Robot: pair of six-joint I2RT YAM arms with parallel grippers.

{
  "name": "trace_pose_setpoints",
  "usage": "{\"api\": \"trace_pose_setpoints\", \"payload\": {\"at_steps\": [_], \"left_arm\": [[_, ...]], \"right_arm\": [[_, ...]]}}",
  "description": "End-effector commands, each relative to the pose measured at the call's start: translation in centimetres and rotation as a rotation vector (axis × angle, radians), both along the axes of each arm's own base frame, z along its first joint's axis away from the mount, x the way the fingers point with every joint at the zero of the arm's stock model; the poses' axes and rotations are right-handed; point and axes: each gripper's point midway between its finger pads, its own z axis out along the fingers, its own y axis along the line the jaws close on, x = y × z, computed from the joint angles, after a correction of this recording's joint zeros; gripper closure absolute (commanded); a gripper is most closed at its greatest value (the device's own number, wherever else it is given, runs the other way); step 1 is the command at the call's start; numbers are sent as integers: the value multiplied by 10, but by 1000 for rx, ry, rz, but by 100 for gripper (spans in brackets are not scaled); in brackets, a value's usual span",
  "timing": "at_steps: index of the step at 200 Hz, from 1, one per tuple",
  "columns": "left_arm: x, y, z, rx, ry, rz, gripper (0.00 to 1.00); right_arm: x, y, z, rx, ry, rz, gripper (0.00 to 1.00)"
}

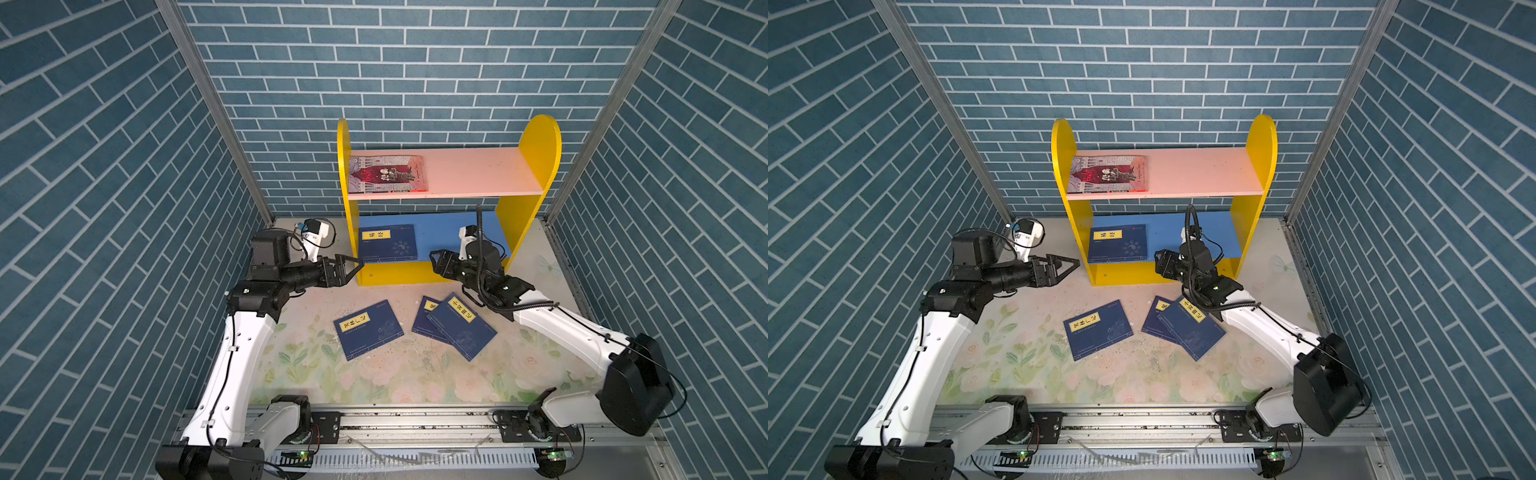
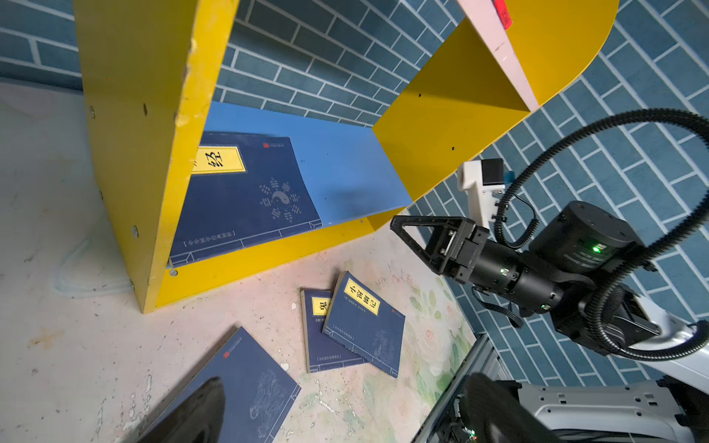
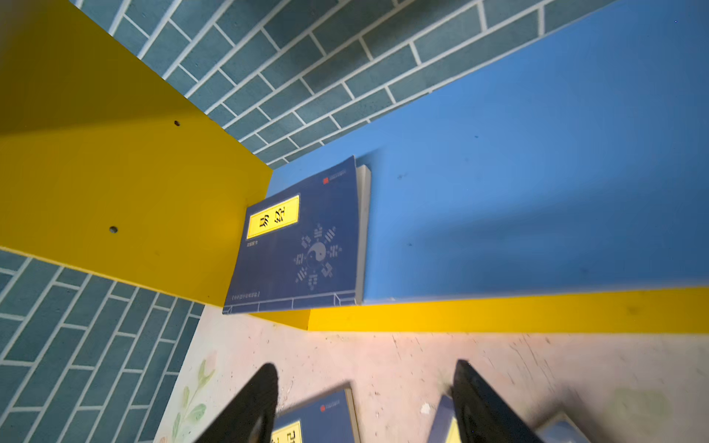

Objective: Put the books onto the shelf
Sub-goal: 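Withdraw the right gripper from the shelf toward the books on the table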

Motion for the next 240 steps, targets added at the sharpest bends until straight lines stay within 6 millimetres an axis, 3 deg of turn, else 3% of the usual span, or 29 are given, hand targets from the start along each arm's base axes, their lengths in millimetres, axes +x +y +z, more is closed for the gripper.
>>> {"api": "trace_pose_setpoints", "payload": {"at_steps": [1,38,61,85,122,181,240], "left_arm": [[-12,-2,-3,13,5,-30,0],[-19,-9,-3,-23,-10,-87,0],[-22,-15,-1,-54,-19,-137,0],[-23,-19,-2,-70,-14,-163,0],[-26,-27,-1,-81,-21,-198,0],[-25,-32,-5,-84,-26,-213,0],[-20,-32,-7,-82,-22,-204,0]], "right_arm": [[-29,-40,-16,-22,108,-138,29],[-85,-101,-48,-15,303,-315,28],[-113,-121,-74,-33,421,-366,28],[-133,-131,-102,-59,537,-393,26],[-156,-138,-150,40,681,-459,24],[-167,-156,-190,184,724,-566,24],[-151,-144,-205,270,757,-515,24]]}}
